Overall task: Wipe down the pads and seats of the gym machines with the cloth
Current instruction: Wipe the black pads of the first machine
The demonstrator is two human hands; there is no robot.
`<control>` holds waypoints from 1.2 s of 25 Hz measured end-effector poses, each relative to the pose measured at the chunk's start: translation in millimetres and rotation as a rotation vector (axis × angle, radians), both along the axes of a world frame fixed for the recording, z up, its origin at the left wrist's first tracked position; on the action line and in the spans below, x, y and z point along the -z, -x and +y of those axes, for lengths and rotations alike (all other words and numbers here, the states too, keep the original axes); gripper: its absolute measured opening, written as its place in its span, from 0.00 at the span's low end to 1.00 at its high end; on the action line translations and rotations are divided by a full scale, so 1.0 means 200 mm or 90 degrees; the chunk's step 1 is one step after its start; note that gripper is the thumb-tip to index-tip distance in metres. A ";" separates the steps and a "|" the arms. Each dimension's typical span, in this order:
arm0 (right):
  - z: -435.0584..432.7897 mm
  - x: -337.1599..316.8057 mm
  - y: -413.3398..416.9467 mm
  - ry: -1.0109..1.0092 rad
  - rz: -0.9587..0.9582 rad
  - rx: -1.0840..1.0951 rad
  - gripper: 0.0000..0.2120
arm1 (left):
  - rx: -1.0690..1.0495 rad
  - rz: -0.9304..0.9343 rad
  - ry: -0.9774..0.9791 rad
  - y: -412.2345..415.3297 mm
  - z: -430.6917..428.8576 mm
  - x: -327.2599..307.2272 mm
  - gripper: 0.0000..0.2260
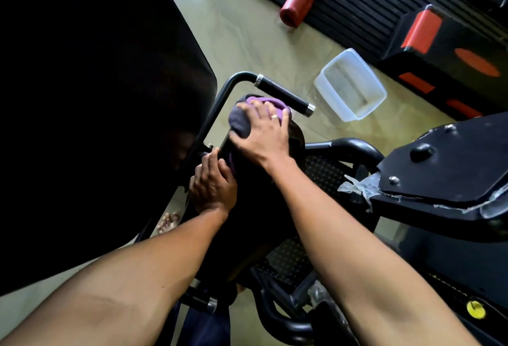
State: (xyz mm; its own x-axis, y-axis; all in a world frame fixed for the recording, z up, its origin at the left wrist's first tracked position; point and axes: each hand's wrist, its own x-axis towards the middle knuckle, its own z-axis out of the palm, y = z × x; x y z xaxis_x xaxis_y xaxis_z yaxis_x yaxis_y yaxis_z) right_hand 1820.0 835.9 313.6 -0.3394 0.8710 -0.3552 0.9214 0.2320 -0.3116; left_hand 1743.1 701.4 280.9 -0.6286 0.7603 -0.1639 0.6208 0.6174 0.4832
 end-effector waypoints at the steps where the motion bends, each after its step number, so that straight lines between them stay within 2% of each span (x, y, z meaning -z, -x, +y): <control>1: -0.05 -0.01 -0.04 -0.005 0.028 -0.065 0.35 | 0.000 -0.004 0.000 0.00 0.00 0.00 0.20; 3: -0.14 -0.02 -0.20 -0.007 0.099 -0.173 0.36 | -0.002 -0.001 0.006 0.00 -0.01 -0.01 0.20; 5: -0.14 -0.01 -0.37 -0.005 0.119 -0.226 0.37 | -0.001 0.003 0.007 0.00 -0.01 -0.02 0.20; 7: -0.02 0.00 -0.38 -0.001 0.103 -0.185 0.39 | -0.003 0.012 0.005 0.00 0.00 -0.03 0.20; 10: 0.15 0.00 -0.15 0.017 0.050 -0.098 0.36 | 0.010 0.009 0.007 -0.01 -0.01 -0.02 0.20; 13: 0.10 -0.02 0.10 -0.003 -0.041 -0.267 0.32 | -0.011 0.012 0.013 -0.01 0.00 -0.04 0.19; 16: 0.05 -0.02 0.12 0.001 -0.044 -0.378 0.33 | -0.007 0.050 0.010 -0.02 -0.01 -0.04 0.17; 18: 0.15 -0.05 0.05 0.032 -0.004 -0.305 0.37 | 0.007 0.023 0.018 -0.01 -0.01 -0.03 0.19; 22: 0.25 -0.08 -0.23 0.135 0.118 0.079 0.28 | -0.002 0.007 0.020 -0.01 0.00 -0.02 0.21; 24: 0.18 -0.09 -0.29 0.109 0.115 0.109 0.27 | -0.002 0.009 0.011 -0.01 -0.01 -0.01 0.20; 27: 0.14 -0.03 -0.10 0.007 0.087 -0.017 0.29 | -0.001 0.013 0.016 -0.01 0.00 0.00 0.21; 30: 0.09 0.00 0.09 -0.007 -0.015 -0.184 0.30 | 0.003 0.022 0.011 -0.01 -0.01 0.01 0.20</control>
State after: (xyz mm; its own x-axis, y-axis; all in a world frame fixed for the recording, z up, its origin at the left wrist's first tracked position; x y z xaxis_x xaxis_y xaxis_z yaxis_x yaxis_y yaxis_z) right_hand 1801.7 854.3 314.4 -0.5658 0.7431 -0.3573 0.8237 0.4895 -0.2863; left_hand 1744.7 699.5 279.9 -0.6303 0.7607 -0.1548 0.6401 0.6221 0.4508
